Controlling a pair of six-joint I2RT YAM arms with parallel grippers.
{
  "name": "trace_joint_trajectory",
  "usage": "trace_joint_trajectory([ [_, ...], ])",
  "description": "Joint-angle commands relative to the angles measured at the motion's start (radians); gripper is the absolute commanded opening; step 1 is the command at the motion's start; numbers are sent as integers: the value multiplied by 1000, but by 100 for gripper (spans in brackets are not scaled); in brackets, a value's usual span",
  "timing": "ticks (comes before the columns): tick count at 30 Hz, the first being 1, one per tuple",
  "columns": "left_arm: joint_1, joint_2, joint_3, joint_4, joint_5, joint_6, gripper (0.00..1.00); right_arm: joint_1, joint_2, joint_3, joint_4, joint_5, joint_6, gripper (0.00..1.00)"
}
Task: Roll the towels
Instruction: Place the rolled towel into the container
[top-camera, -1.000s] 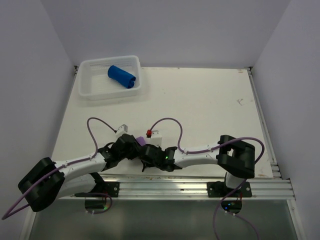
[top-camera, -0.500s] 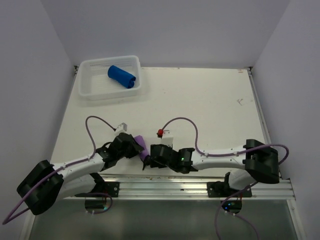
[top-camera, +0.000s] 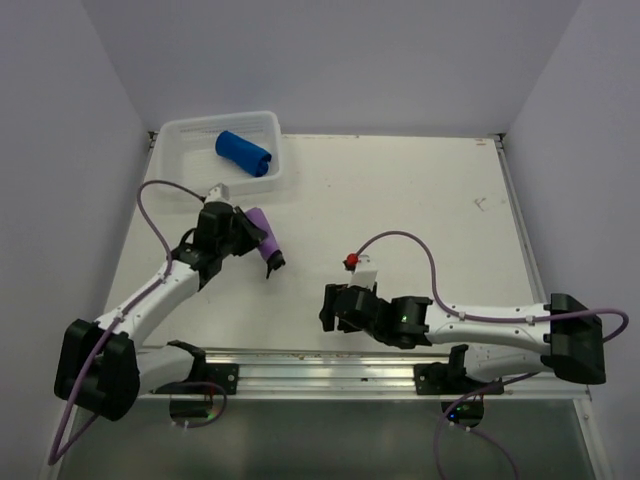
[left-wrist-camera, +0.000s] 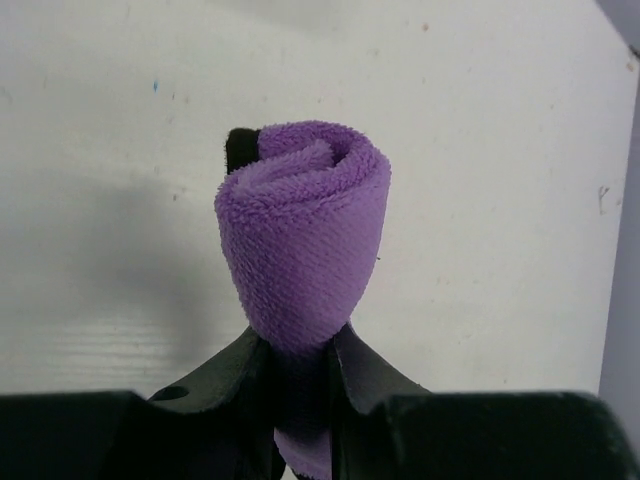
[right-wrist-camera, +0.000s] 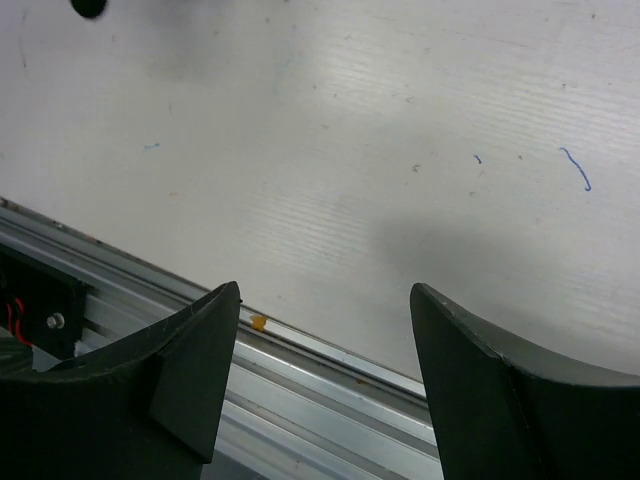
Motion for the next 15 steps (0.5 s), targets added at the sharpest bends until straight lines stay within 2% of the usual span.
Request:
trace_joint_trajectory([
  [1,67,48,158,-29,90,87,17,-29,-49,-15,-17,31,-19,73],
  [7,244,180,408,-34,191,89,15,-58,-78,22,-74,35,-66,73],
  [12,333,320,625,-61,67,113,16,-96,-108,42,-97,32,-106,74],
  [15,426,435,701,-1,124,72,15,-129,-114,52,-97,2,-125,75],
])
